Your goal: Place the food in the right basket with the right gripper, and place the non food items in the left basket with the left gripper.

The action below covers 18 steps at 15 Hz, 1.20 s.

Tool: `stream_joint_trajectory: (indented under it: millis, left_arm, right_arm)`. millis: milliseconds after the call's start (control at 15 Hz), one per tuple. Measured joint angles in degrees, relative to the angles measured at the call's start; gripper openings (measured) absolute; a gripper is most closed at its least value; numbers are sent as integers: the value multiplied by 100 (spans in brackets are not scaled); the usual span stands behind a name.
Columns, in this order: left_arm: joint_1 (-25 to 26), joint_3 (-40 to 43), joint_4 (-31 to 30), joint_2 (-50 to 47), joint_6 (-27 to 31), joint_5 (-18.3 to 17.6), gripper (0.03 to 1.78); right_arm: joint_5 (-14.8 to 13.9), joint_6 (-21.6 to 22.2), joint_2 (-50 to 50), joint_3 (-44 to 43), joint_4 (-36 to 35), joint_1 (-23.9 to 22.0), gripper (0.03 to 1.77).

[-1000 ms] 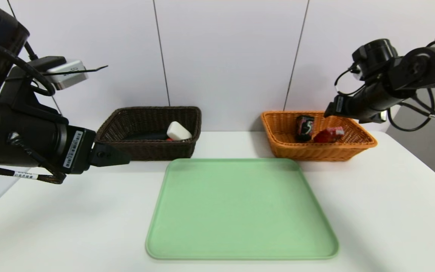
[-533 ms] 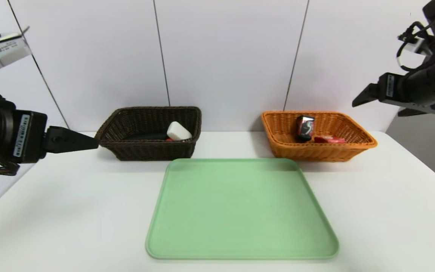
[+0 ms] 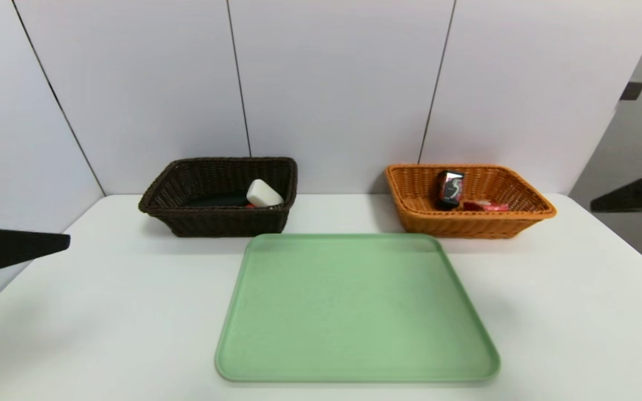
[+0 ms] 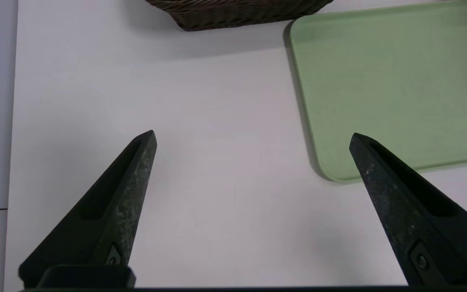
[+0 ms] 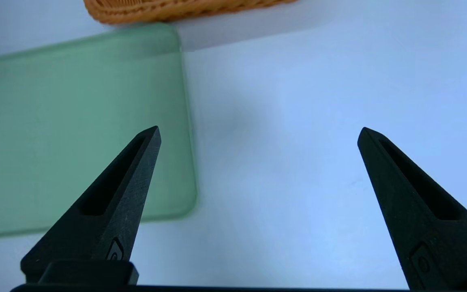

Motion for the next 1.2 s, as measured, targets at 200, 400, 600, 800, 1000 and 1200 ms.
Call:
stream_joint_trajectory:
  millis: [200,400,600,800,1000,1200]
  left_arm:
    - [313,684,-27,-667,166,178,169]
    - [785,1403,-55,-1379,289,217,169]
    - [1137,1982,-21,-2098,315,217,169]
    - [1389,2455,-2,-2721,334,193,169]
    - [1697,2903,-2,-3319,416,176,169]
    - [1797,3301,1,-3881,645,168,169]
  right_arm:
    - [11,-91,-946,796,-26,74,169]
    - [17,-188,-1759,1309,-41,99,169]
    - [26,-254,-2470,1665,-44,102,169]
    - [37,-265,-3021,1943,-30,-49,169]
    - [44,-273,-3465,2313,-22,-291,169]
    - [66,-407,-3934,2619,-23,-513,169]
